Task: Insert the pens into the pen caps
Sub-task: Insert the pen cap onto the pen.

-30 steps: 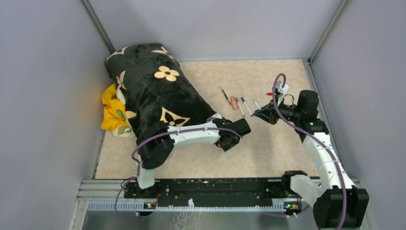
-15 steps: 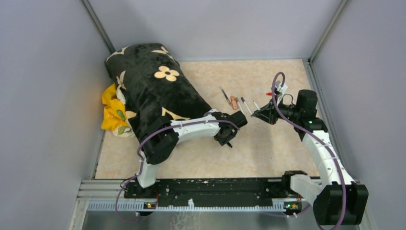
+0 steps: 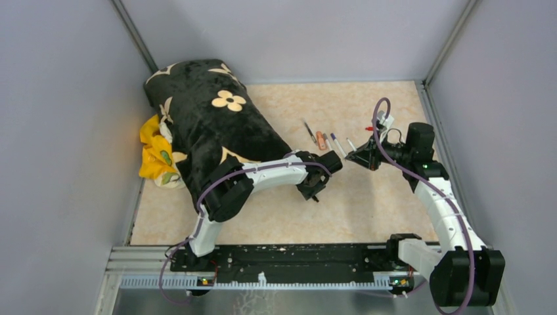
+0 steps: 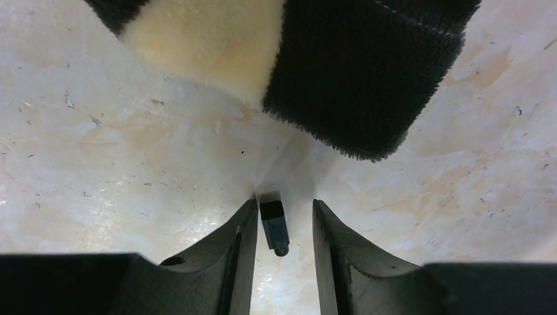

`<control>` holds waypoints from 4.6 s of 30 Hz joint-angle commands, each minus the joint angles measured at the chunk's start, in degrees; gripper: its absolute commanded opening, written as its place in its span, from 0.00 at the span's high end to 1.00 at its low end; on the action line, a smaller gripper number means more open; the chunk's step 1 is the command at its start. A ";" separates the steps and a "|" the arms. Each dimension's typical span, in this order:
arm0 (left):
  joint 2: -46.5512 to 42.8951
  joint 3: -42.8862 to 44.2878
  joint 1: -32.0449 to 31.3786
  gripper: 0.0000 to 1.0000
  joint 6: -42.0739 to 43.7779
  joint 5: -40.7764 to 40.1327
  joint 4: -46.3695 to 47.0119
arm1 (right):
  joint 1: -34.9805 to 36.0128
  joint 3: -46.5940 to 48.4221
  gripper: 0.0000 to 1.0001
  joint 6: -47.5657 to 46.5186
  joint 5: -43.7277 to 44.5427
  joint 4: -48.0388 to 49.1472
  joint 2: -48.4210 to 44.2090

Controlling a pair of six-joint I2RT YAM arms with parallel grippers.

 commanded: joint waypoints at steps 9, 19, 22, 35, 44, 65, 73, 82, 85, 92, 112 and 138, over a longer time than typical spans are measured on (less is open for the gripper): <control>5.55 5.42 -0.02 0.72 -2.55 0.55 -13.02 | -0.28 3.18 1.00 0.14 -0.56 1.03 -0.12; 5.83 5.32 -0.23 0.67 -0.69 1.42 -13.36 | -0.29 3.18 1.00 0.05 -0.03 1.03 -0.17; 5.76 5.29 -0.48 0.64 -0.37 1.34 -13.51 | -0.29 3.18 1.00 0.05 0.03 0.96 -0.17; 6.76 5.88 -2.00 0.67 0.33 0.61 -14.29 | -0.29 3.14 1.00 -0.04 0.26 1.02 -0.17; 6.56 5.52 -2.15 0.86 1.23 -0.77 -13.89 | -0.29 3.10 1.00 -0.12 -0.29 1.03 -0.17; -44.35 -44.78 -5.87 1.00 53.69 -6.87 69.71 | -0.29 1.10 1.00 -4.35 -15.68 2.80 -3.43; -49.74 -54.29 -0.88 1.00 76.07 14.35 109.39 | -0.29 -1.34 1.00 3.77 -23.20 11.52 -2.63; -38.14 -54.58 4.68 1.00 69.42 17.63 139.83 | -0.29 -4.87 1.00 20.26 -26.15 27.63 -2.24; -32.07 -53.13 5.02 1.00 68.76 15.25 149.53 | -0.29 -7.26 1.00 26.81 -25.38 35.81 -2.64; -26.57 -47.80 6.13 1.00 63.16 12.47 150.01 | 2.79 -6.54 1.00 29.79 -23.92 43.18 0.40; -23.56 -45.21 6.79 1.00 48.41 12.50 150.03 | 7.79 -4.67 1.00 27.25 -20.57 38.18 4.67; -22.67 -43.98 6.79 1.00 46.51 14.74 150.02 | 7.79 -4.59 1.00 23.29 -15.52 32.15 5.38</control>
